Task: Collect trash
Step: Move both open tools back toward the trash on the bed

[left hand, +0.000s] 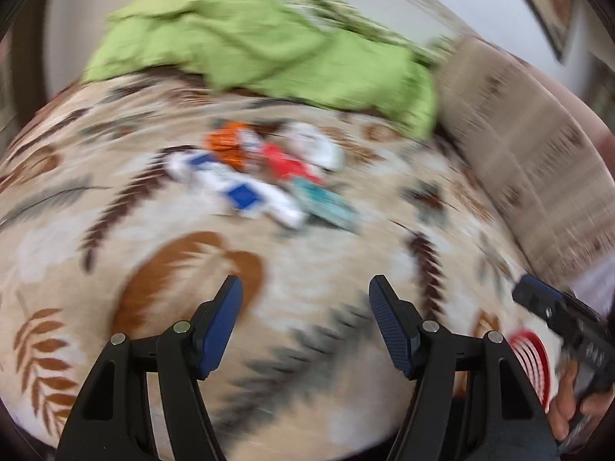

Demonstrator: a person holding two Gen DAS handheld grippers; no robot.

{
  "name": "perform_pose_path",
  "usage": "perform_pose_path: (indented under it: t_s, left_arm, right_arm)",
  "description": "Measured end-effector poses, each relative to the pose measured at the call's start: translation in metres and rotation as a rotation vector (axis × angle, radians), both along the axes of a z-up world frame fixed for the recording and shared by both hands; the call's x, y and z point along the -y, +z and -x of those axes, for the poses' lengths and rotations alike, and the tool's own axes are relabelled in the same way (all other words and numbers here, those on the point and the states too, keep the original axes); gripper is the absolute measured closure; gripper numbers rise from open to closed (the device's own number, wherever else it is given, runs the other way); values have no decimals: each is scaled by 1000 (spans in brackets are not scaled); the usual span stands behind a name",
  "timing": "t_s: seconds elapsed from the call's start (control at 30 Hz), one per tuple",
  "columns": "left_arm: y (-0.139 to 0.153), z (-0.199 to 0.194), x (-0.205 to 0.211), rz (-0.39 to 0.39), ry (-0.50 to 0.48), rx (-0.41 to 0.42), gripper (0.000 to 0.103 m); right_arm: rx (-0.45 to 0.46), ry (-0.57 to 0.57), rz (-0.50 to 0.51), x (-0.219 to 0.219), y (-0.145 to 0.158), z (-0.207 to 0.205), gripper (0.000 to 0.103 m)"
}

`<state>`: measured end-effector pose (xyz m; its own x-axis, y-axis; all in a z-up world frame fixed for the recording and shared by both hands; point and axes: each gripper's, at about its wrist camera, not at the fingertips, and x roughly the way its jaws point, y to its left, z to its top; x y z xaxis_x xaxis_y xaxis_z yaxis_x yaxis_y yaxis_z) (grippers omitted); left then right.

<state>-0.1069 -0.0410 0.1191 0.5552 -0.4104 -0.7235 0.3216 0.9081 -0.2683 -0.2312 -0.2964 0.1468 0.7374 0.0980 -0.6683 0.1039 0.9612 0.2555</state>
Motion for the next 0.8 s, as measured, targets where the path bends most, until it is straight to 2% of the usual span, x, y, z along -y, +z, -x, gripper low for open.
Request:
perform_pose_path:
  t_s: [0.1,0.2,0.27,0.43,0.6,0.67,0.73,0.8]
  left_arm:
    - [-7,-22,-29,-16,117,15,36]
    - [-18,-40,-49,-26,188,20,36]
    - [-25,-48,-57,-27,213,14,36]
    - [-42,-66,-72,-17,247,-20,36]
    - [-48,-77,-77,4,252,-35,36]
    - [-49,-80,-76,7,247,-41,36]
    - [-49,-82,-74,10,242,-46,36]
    - [-49,-85,-72,18,238,-50,36]
  right_arm:
    - [14,100,168,-38,-5,-35,51]
    - [14,180,326,-71,-21,-72,51]
    - [-7,219,389,-84,-34,-97,51]
    - [-49,273,453,-98,-63,-148,51]
    - [-74,323,632,-122,-86,-187,52]
    - [-77,327,641,-123,-92,-197,52]
    - [-83,324,641,-122,-96,-205,77]
    - [-92,293,592,-116,-94,-208,86]
